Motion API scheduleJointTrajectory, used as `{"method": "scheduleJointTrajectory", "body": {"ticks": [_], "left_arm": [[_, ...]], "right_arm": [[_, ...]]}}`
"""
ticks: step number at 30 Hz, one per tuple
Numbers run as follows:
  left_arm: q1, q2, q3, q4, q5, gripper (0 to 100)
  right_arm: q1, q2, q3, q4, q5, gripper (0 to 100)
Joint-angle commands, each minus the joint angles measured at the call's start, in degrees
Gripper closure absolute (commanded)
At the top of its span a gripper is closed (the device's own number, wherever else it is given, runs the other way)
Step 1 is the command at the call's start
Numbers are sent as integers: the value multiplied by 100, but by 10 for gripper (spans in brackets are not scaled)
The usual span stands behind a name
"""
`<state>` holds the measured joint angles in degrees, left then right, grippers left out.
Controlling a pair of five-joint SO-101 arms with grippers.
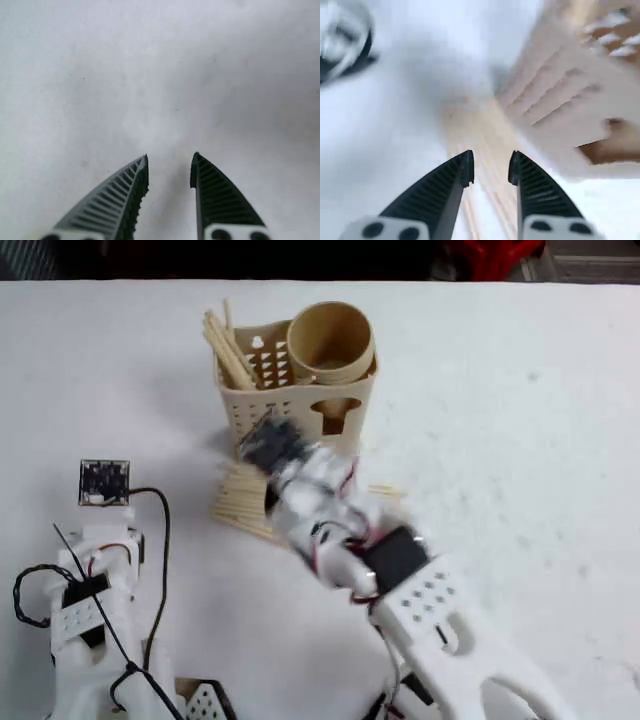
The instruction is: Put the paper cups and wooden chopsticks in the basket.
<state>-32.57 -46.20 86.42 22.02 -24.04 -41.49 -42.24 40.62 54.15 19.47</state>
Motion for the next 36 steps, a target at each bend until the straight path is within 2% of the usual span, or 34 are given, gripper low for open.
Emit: {"method": "scheduleJointTrajectory", "body": {"ticks": [1,7,15,22,27,36], "left_arm": [[4,-136,-35,-62,-35,846],[4,-136,-35,-62,-35,846],[-4,-136,-35,-62,-18,846],[-4,-136,-35,-62,-18,846],[-4,-136,-35,-62,-18,846],[-4,-136,-35,-62,-26,846]], "right_arm": [[-233,813,352,-13,756,867],[-251,2598,360,-796,1477,837],[-233,3960,-97,-1156,1495,839],[-233,4136,-88,-1156,1486,849],[-233,4136,-88,-1138,1486,989],[-224,3442,-79,-629,1477,982]]}}
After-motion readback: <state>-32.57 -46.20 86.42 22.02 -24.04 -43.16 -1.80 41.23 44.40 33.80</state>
